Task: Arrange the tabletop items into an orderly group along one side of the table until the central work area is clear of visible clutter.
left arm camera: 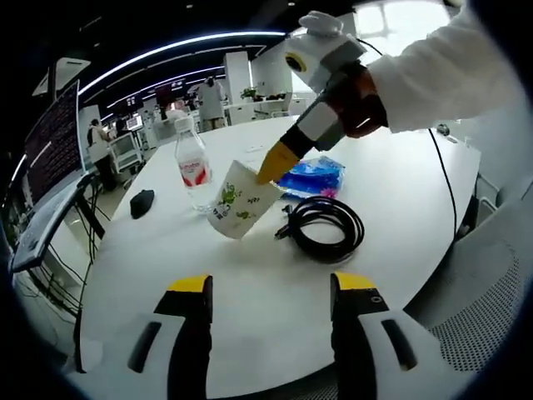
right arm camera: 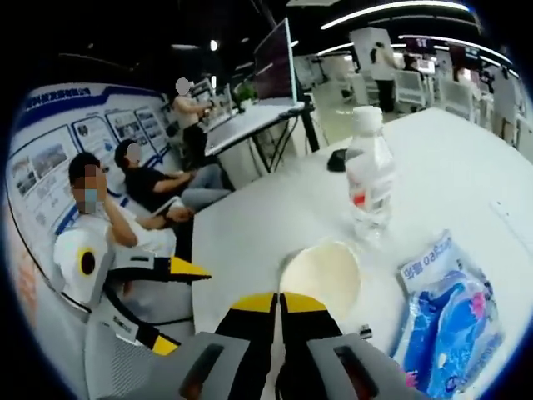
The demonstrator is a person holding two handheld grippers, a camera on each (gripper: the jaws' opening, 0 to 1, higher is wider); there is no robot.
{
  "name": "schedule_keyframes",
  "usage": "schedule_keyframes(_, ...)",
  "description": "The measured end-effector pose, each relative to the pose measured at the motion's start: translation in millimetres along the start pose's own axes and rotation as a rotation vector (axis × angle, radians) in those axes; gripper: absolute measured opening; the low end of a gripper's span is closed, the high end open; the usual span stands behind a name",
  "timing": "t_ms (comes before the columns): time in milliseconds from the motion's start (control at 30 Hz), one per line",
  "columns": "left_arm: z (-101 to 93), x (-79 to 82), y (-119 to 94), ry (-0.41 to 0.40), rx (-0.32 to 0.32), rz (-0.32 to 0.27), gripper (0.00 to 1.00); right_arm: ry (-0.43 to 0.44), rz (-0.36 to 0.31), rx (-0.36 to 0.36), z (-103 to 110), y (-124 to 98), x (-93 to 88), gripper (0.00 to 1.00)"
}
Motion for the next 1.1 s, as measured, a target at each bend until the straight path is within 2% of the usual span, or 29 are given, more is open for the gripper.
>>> schedule_keyframes(167,-0.2,-0.5,0.4,0.002,-0.003,0.005,0.55,-0.006,-0.013,-0.067,-13.0,-6.8,16.2,0.0)
schedule_keyframes(233,-0.3,-0.9,0.6,0.002,-0.006,0.009,0.55,-0.046,-0.012,-0.105,-19.8,-8.6,22.6,0.0)
schedule_keyframes(333,-0.8,-0.8,0.6,0.004,-0.009,0.01,0.54,-0.146,0.024,-0.146,-27.1,-11.0,32.7,0.0)
schedule_keyframes(500,-1.0,-1.0,0.9,0.005,-0.011,0.015,0.53,-0.315,0.128,-0.206,-37.9,-13.3,55.6,0.0)
schedule_keyframes(600,-0.9,-1.2,1.0,0.005,-0.012,0.015,0.53,-0.344,0.177,-0.221,-47.5,-12.5,70.4,0.0)
schedule_keyframes(733,-0.7,-1.7,1.3,0.007,-0.012,0.018,0.52,-0.374,0.218,-0.204,-56.3,-8.1,94.4,0.0)
schedule_keyframes(833,-0.3,-1.8,1.2,0.006,-0.01,0.018,0.52,-0.391,0.277,-0.185,-61.2,-3.9,97.8,0.0)
schedule_keyframes(933,-0.1,-2.4,1.3,0.008,-0.008,0.022,0.51,-0.491,0.372,-0.182,-67.2,2.2,92.8,0.0)
schedule_keyframes(1100,0.2,-2.7,1.0,0.006,-0.005,0.025,0.5,-0.558,0.401,-0.16,-65.6,17.2,89.8,0.0)
Point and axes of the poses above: the point that each gripper's makers call its tool centre point, and the gripper's own axes: y roughly forward along the fingers, z roughly to its left, x roughly out of its top, the point moved 7 cm from there along -y, roughly backward along the fingers, and after that the axes turned 6 degrees about -x, right-handed, at the moved point
